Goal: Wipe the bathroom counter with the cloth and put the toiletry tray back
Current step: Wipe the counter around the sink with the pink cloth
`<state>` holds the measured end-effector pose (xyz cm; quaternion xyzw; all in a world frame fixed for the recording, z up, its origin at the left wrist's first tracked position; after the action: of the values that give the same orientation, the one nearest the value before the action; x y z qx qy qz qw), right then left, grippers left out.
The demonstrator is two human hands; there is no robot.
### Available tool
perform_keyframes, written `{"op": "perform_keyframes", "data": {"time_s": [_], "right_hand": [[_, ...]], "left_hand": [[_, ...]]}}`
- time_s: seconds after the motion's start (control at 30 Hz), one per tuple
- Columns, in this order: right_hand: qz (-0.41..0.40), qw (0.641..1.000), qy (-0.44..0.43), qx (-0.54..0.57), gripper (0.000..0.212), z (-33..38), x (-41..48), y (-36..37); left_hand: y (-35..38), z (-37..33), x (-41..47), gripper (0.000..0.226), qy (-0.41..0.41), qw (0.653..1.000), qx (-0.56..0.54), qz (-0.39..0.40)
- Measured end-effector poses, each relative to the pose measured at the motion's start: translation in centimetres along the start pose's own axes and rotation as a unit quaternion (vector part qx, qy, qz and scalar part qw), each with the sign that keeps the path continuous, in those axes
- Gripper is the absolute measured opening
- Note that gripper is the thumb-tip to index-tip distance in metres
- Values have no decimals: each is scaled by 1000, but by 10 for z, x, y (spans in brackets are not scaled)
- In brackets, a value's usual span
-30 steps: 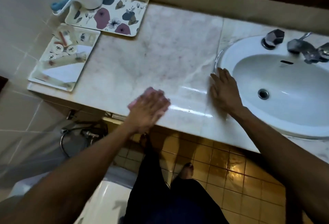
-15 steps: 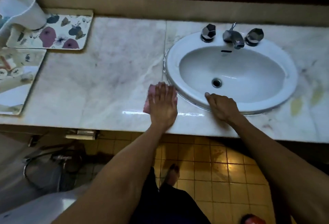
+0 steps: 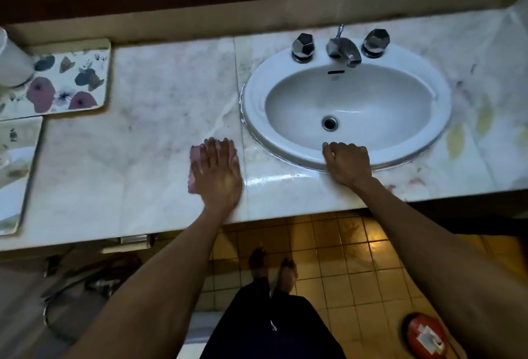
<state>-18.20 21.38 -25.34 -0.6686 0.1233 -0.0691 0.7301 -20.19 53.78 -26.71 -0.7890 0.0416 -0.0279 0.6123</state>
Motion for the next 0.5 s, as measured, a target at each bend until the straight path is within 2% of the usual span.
{"op": "perform_keyframes", "data": {"time_s": [0.07, 0.2, 0.3, 0.4, 0.5], "right_hand": [[11, 1000, 14, 3, 57, -1, 2, 2], [19, 999, 6, 36, 51, -3, 2, 1], [43, 996, -7, 72, 53, -10, 1, 3], [24, 994, -22, 103, 53, -21, -2, -3], [-13, 992, -11, 122, 47, -42, -9, -9]], "left_hand": [[6, -31, -7, 54, -58, 997, -40, -28], [29, -115, -26, 61, 17, 997, -70, -3], [45, -138, -41, 66, 51, 995, -79, 37], [46, -143, -47, 66, 148, 985, -60, 71], [44, -142, -53, 68, 288, 950, -35, 113]]}}
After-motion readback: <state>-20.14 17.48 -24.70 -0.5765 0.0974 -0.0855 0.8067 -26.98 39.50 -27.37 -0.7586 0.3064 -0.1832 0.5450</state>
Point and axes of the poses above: each hand's wrist, its own x-axis towards the middle knuckle, its own y-axis out of the palm, z = x × y, the point moved 9 cm from there along x, towards the middle knuckle, and after that the axes turned 14 degrees about y, right-handed, at the moved point
